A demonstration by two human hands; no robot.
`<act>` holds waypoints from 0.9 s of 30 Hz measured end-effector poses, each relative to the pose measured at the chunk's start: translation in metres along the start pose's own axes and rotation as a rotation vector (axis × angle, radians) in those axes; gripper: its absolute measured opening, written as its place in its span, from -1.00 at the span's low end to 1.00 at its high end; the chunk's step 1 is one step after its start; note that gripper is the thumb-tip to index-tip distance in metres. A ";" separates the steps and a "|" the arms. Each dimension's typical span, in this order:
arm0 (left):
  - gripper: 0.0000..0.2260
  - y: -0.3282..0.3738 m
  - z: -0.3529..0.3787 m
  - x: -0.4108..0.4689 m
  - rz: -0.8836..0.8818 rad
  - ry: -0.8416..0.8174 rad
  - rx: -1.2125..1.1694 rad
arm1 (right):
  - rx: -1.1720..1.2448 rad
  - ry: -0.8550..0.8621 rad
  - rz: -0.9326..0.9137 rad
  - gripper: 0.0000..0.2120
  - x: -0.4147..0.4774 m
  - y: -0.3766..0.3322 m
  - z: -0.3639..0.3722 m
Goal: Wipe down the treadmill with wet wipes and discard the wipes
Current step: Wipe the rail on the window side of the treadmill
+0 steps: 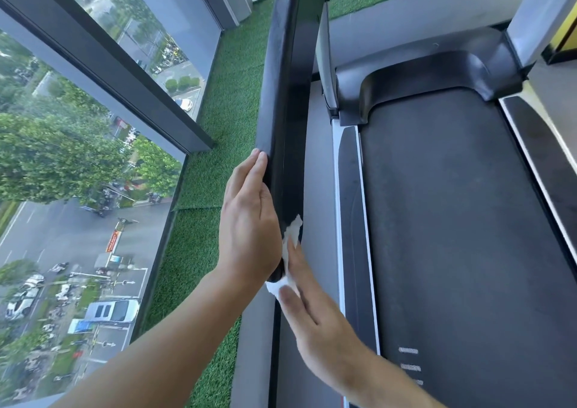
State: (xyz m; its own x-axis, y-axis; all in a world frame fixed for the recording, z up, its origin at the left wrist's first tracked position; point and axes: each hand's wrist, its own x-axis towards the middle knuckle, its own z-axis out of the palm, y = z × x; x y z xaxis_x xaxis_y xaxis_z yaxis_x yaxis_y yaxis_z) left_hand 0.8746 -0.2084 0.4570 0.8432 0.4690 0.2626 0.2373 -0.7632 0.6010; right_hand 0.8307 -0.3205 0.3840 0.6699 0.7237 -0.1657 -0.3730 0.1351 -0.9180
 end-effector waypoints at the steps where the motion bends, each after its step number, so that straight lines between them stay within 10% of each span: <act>1: -0.56 0.000 0.000 0.000 -0.003 -0.002 0.000 | -0.046 0.027 -0.072 -0.51 -0.012 -0.002 -0.003; 9: -0.59 0.001 0.000 -0.001 -0.018 0.000 -0.014 | 0.126 0.615 -0.053 -0.77 0.058 -0.051 -0.062; 27: -0.53 -0.002 0.001 0.003 0.032 -0.013 -0.009 | -0.131 0.406 -0.233 -0.51 0.046 -0.032 -0.012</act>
State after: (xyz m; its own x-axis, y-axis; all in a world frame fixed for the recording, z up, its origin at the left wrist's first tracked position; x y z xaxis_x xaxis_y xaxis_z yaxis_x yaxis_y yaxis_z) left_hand 0.8775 -0.2056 0.4562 0.8567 0.4386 0.2717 0.2062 -0.7738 0.5989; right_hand 0.8810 -0.2997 0.4015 0.9321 0.3583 -0.0532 -0.1166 0.1576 -0.9806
